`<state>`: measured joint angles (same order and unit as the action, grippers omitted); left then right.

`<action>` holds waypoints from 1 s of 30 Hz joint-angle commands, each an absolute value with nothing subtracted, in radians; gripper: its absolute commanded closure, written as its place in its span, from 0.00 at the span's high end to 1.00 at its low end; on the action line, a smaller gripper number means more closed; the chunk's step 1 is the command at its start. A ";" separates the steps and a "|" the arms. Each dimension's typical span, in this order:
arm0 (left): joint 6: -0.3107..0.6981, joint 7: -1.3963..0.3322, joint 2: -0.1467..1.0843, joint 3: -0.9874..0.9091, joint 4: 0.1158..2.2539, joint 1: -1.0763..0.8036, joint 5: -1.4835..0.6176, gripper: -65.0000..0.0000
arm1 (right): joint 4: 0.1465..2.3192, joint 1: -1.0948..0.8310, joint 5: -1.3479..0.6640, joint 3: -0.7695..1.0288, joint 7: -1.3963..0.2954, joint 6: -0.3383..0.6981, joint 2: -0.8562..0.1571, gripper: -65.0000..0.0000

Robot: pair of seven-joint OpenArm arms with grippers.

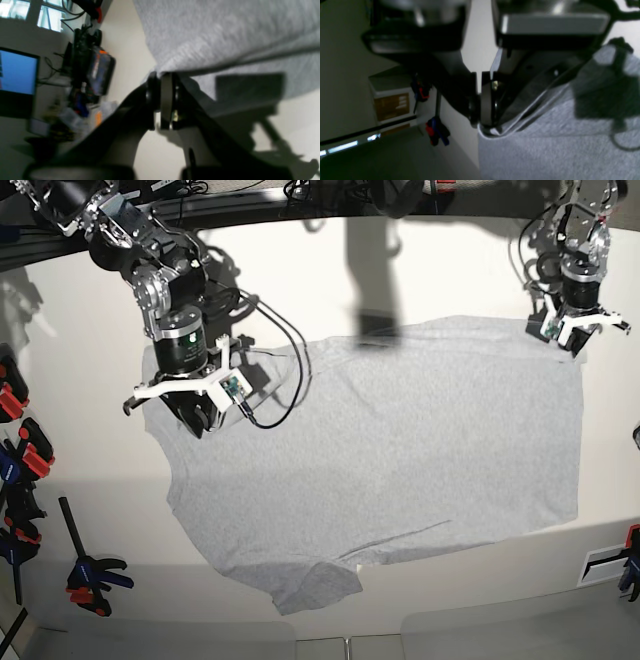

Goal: Fold the T-shirt properly
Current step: 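Pull the held collar-side edge across the shirt toward the hem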

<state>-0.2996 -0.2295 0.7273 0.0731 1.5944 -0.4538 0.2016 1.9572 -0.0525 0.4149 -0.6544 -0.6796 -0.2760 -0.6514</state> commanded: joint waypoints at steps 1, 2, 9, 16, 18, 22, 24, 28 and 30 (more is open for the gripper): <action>-0.329 -0.209 0.738 0.067 1.605 -0.445 0.207 0.00 | 1.972 -0.039 0.437 -0.646 -0.658 -0.287 -0.652 0.00; -0.329 -0.206 0.730 0.067 1.605 -0.442 0.208 0.00 | 1.972 -0.039 0.437 -0.646 -0.652 -0.287 -0.645 0.00; -0.330 -0.188 0.715 0.067 1.605 -0.429 0.208 0.00 | 1.972 -0.033 0.437 -0.646 -0.643 -0.285 -0.648 0.00; -0.330 -0.194 0.712 0.067 1.605 -0.373 0.208 0.00 | 1.971 0.062 0.323 -0.646 -0.638 -0.285 -0.645 0.00; -0.330 -0.207 0.704 0.067 1.605 -0.348 0.208 0.00 | 1.965 0.093 0.294 -0.646 -0.636 -0.284 -0.639 0.00; -0.330 -0.267 0.662 0.067 1.605 -0.303 0.208 0.00 | 1.900 0.140 0.291 -0.646 -0.635 -0.283 -0.615 0.00; -0.330 -0.270 0.647 0.066 1.602 -0.296 0.209 0.00 | 1.846 0.160 0.292 -0.646 -0.633 -0.283 -0.596 0.00; -0.330 -0.270 0.640 0.066 1.599 -0.296 0.220 0.00 | 1.744 0.194 0.292 -0.646 -0.635 -0.284 -0.581 0.00; -0.331 -0.273 0.640 0.065 1.594 -0.296 0.243 0.00 | 1.717 0.200 0.292 -0.646 -0.635 -0.285 -0.581 0.00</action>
<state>-0.3046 -0.2897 0.6235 0.0731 1.5841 -0.3042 0.2314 1.7016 0.1806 0.2684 -0.6563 -0.6537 -0.2657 -0.5732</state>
